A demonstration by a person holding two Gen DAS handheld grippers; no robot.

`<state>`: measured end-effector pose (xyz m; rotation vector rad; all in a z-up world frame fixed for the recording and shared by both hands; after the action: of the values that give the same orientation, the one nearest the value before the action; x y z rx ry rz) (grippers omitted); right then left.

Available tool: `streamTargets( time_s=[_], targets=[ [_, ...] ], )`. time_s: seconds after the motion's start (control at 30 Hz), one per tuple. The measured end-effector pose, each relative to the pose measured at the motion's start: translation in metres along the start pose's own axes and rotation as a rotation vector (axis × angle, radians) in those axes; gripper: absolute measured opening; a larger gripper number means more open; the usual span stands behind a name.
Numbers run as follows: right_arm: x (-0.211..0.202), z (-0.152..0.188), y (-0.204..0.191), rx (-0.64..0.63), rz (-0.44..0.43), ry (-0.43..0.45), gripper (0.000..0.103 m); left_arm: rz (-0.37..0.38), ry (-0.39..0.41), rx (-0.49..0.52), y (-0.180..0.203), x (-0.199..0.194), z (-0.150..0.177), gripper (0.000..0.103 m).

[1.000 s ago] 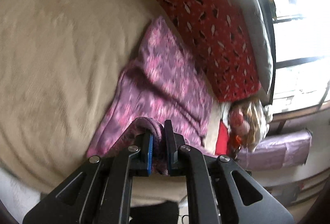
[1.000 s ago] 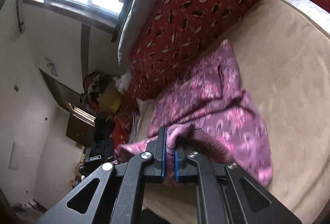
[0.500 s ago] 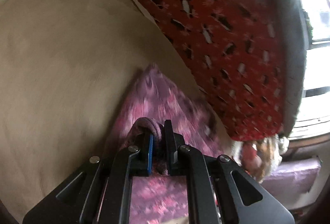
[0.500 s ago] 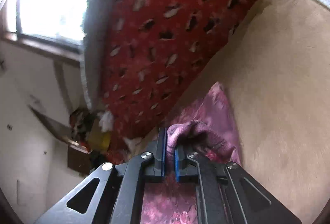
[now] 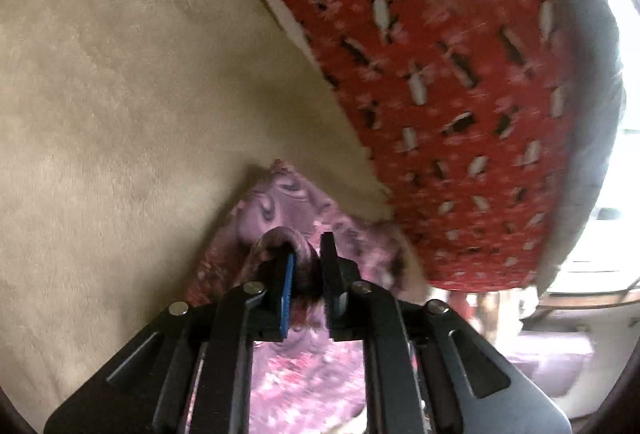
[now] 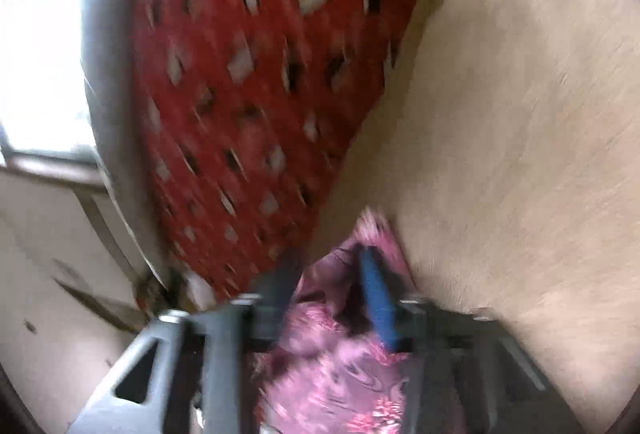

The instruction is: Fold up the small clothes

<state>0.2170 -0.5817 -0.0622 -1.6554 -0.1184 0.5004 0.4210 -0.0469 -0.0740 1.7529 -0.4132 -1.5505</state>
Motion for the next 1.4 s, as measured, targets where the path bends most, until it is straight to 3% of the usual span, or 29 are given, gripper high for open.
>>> streamTargets(
  time_s=[0.03, 0.07, 0.1, 0.17, 0.27, 0.43, 0.5, 0.57, 0.6, 0.67, 0.7, 0.77, 0.8, 0.87, 0.9, 0.97, 1.03, 1.07, 1.1, 1.23, 1.27, 1.37, 1.4],
  targets=[
    [-0.013, -0.005, 0.000, 0.015, -0.035, 0.044, 0.056, 0.001, 0.004, 0.009, 0.000, -0.004, 0.001, 0.015],
    [-0.019, -0.008, -0.002, 0.009, -0.038, 0.056, 0.056, -0.020, 0.025, 0.023, 0.000, -0.011, 0.001, 0.026],
    [-0.024, -0.009, -0.003, -0.023, 0.007, 0.045, 0.056, -0.024, 0.049, 0.033, 0.000, -0.017, 0.002, 0.041],
    [-0.021, -0.004, -0.009, -0.110, 0.124, -0.005, 0.056, 0.010, 0.094, 0.058, 0.001, -0.031, 0.008, 0.053],
    [-0.009, 0.009, -0.016, -0.248, 0.253, -0.067, 0.056, 0.005, 0.078, 0.130, 0.006, -0.027, 0.025, 0.057],
    [0.030, 0.029, -0.028, -0.417, 0.373, -0.115, 0.056, -0.184, 0.018, 0.291, 0.016, 0.016, 0.057, 0.057],
    [0.042, 0.035, -0.038, -0.491, 0.413, -0.132, 0.045, -0.261, 0.028, 0.325, 0.018, 0.029, 0.060, 0.057],
    [0.053, 0.039, -0.048, -0.557, 0.418, -0.157, 0.003, -0.306, 0.048, 0.326, 0.017, 0.037, 0.057, 0.057],
    [0.053, 0.038, -0.052, -0.577, 0.405, -0.150, 0.002, -0.310, 0.051, 0.317, 0.015, 0.039, 0.056, 0.057],
    [0.046, 0.025, -0.050, -0.570, 0.438, -0.073, 0.002, -0.321, 0.062, 0.296, 0.009, 0.042, 0.051, 0.054],
    [0.044, 0.015, -0.037, -0.516, 0.482, -0.065, 0.002, -0.324, 0.062, 0.287, 0.008, 0.041, 0.049, 0.047],
    [0.039, 0.000, -0.006, -0.363, 0.514, -0.095, 0.002, -0.299, 0.055, 0.265, 0.007, 0.034, 0.047, 0.046],
    [0.034, -0.001, -0.005, -0.345, 0.472, -0.089, 0.009, -0.284, 0.053, 0.268, 0.006, 0.031, 0.048, 0.046],
    [0.024, 0.004, -0.012, -0.338, 0.331, -0.084, 0.012, -0.274, 0.055, 0.300, 0.009, 0.025, 0.052, 0.046],
    [0.021, 0.007, -0.016, -0.334, 0.294, -0.090, 0.018, -0.269, 0.056, 0.307, 0.012, 0.026, 0.055, 0.046],
    [0.024, 0.012, -0.017, -0.360, 0.321, -0.107, 0.051, -0.250, 0.059, 0.325, 0.015, 0.026, 0.066, 0.046],
    [0.035, 0.020, -0.014, -0.421, 0.421, -0.149, 0.048, -0.315, 0.097, 0.373, 0.018, 0.029, 0.076, 0.046],
    [0.041, 0.025, -0.014, -0.468, 0.457, -0.172, 0.024, -0.382, 0.119, 0.413, 0.019, 0.034, 0.079, 0.046],
    [0.046, 0.030, -0.011, -0.532, 0.547, -0.191, 0.010, -0.438, 0.124, 0.441, 0.018, 0.038, 0.081, 0.045],
    [0.028, 0.023, -0.017, -0.474, 0.536, -0.107, 0.009, -0.428, 0.109, 0.422, 0.016, 0.024, 0.085, 0.041],
    [0.019, 0.021, -0.020, -0.459, 0.524, -0.088, 0.014, -0.401, 0.098, 0.428, 0.018, 0.018, 0.089, 0.041],
    [-0.006, 0.028, -0.027, -0.433, 0.442, -0.086, 0.018, -0.381, 0.125, 0.502, 0.023, 0.003, 0.117, 0.042],
    [-0.012, 0.035, -0.026, -0.440, 0.432, -0.093, 0.027, -0.382, 0.129, 0.517, 0.022, 0.004, 0.125, 0.044]
  ],
)
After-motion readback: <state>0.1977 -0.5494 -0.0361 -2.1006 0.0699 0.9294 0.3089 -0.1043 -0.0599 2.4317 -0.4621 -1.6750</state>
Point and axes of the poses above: each gripper's, at about its wrist camera, not at the fingertips, and x roughly the way its jaws point, y to its right, z to its underside, the point moved 3 cm from there along x, roughly the way its jaws point, and after that the axes turned 3 degrees about -z, right-handed, at the moved point
